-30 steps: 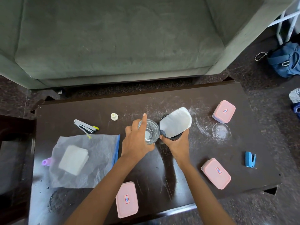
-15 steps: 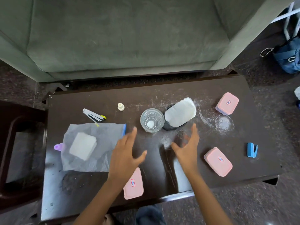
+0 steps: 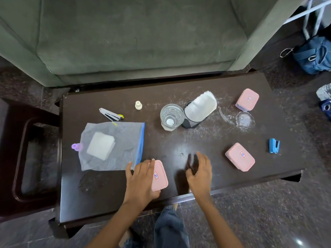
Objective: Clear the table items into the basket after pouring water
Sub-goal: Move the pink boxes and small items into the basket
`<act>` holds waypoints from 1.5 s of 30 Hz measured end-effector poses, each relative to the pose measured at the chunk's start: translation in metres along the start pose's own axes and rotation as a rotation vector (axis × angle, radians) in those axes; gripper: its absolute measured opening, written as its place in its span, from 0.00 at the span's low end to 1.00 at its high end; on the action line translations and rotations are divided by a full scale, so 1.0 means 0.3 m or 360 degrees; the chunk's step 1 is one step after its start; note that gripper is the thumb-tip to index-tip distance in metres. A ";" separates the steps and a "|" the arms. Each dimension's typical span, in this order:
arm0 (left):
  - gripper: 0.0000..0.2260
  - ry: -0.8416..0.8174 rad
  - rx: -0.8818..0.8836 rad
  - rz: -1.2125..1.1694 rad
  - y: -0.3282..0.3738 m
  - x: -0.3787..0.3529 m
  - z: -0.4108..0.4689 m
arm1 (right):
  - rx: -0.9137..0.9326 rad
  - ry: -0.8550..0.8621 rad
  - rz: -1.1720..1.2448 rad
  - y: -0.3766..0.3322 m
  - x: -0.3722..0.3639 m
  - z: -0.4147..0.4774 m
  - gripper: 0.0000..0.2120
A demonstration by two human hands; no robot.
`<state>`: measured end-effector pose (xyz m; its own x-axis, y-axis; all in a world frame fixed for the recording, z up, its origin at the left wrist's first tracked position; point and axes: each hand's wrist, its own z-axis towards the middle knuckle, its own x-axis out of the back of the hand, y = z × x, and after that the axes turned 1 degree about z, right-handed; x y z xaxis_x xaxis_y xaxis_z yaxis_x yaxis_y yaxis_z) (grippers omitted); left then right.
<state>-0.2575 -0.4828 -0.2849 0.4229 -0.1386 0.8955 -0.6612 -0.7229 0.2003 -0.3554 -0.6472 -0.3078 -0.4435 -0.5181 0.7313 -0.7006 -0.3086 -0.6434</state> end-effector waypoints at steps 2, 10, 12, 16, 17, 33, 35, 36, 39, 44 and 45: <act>0.48 0.0070 -0.0016 -0.0003 0.009 0.017 0.008 | 0.0036 0.0167 -0.0275 0.034 0.068 0.039 0.31; 0.50 0.0174 -0.0053 -0.0023 0.050 0.103 0.070 | -0.0532 0.0038 -0.0891 0.244 0.291 0.270 0.44; 0.50 0.0171 -0.0032 -0.0026 0.049 0.121 0.083 | -0.0543 -0.0010 -0.0895 0.255 0.302 0.286 0.40; 0.49 0.0198 0.0012 -0.0055 0.018 0.193 0.092 | -0.0276 -0.0088 -0.0799 0.180 0.299 0.241 0.35; 0.48 0.0224 0.0019 -0.0060 0.005 0.218 0.088 | -0.0115 -0.0137 -0.0772 0.146 0.289 0.212 0.35; 0.47 0.0480 0.0341 0.0304 -0.819 0.777 -0.304 | 0.1475 -0.0770 -0.0439 -0.955 -0.225 -0.114 0.34; 0.46 0.0483 0.0337 0.0372 -0.959 0.859 -0.357 | 0.1588 -0.0699 -0.0452 -1.104 -0.328 -0.142 0.34; 0.45 0.0469 0.0324 0.0402 -1.023 0.896 -0.374 | 0.1640 -0.0668 -0.0473 -1.175 -0.373 -0.154 0.34; 0.44 0.0437 0.0266 0.0526 -1.204 1.010 -0.398 | 0.1794 -0.0608 -0.0503 -1.390 -0.497 -0.197 0.33; 0.43 0.0138 0.0361 0.0626 -1.482 1.095 -0.337 | 0.2068 -0.0646 -0.0586 -1.647 -0.719 -0.243 0.34; 0.43 0.0060 0.0356 0.0646 -1.537 1.093 -0.317 | 0.2123 -0.0654 -0.0638 -1.681 -0.759 -0.251 0.33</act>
<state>0.1271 -0.1306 -0.0460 0.1320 -0.4186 0.8985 -0.6171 -0.7440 -0.2560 0.0567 -0.3136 -0.1329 0.0025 -0.3371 0.9415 0.3963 -0.8640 -0.3104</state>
